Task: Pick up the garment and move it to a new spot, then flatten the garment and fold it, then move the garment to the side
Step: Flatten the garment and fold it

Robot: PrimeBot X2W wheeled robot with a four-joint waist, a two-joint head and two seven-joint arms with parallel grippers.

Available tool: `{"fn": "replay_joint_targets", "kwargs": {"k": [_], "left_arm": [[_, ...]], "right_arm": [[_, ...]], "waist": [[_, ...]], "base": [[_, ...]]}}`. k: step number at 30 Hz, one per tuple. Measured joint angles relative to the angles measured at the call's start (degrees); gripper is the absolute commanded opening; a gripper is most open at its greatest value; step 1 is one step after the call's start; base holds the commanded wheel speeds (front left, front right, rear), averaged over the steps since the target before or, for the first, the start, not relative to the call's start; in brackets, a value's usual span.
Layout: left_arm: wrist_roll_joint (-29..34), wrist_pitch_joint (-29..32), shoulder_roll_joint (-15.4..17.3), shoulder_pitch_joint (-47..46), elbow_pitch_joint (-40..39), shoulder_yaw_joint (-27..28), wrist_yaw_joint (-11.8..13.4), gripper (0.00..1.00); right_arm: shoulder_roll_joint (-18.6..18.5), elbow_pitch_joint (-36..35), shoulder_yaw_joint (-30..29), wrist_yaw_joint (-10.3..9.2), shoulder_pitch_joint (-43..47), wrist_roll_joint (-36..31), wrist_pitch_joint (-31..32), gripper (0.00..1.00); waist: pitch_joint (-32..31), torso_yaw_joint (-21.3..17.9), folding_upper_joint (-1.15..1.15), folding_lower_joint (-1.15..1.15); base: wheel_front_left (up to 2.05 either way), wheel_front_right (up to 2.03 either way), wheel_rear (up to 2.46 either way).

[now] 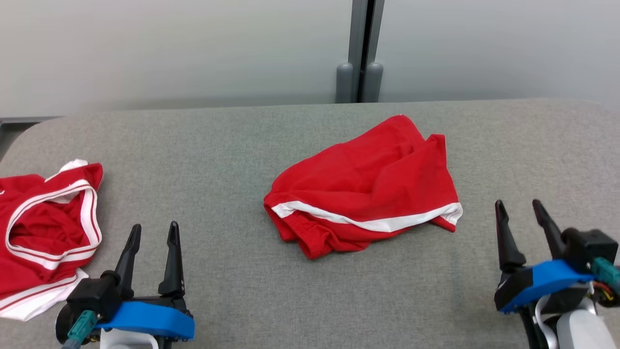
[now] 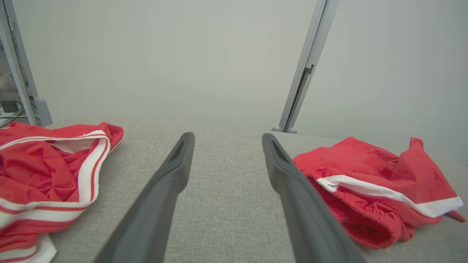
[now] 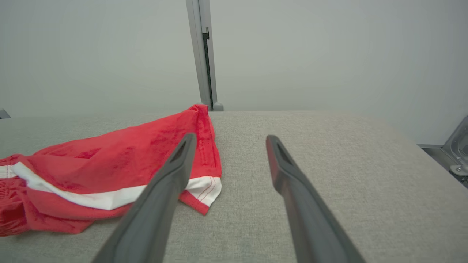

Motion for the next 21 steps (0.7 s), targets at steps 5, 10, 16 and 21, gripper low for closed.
{"fn": "replay_joint_targets", "kwargs": {"k": [5,10,16,21], "left_arm": [[0.08,0.0,-0.7,1.69,0.1,0.97,0.0,1.0],[0.23,0.0,-1.05,3.27,0.56,1.81,0.0,1.0],[0.69,0.0,-1.48,4.04,0.73,2.01,0.0,1.0],[1.41,0.0,-1.55,4.26,0.75,2.01,0.0,1.0]], "right_arm": [[0.64,-4.36,1.4,0.0,5.11,1.07,-0.11,1.0],[0.82,-6.68,4.54,0.01,8.26,3.14,0.71,1.0],[0.82,-8.0,4.66,0.0,9.41,3.81,1.51,1.0],[0.83,-8.34,4.19,0.0,9.49,4.15,1.94,1.0]], "waist": [[-1.93,-0.51,0.0,0.0],[-3.27,-0.67,0.0,0.0],[-3.85,-0.51,0.0,0.0],[-3.84,-0.33,0.0,0.0]], "base": [[0.0,0.0,0.0],[0.0,0.0,0.0],[0.0,0.0,0.0],[0.0,0.0,0.0]]}}
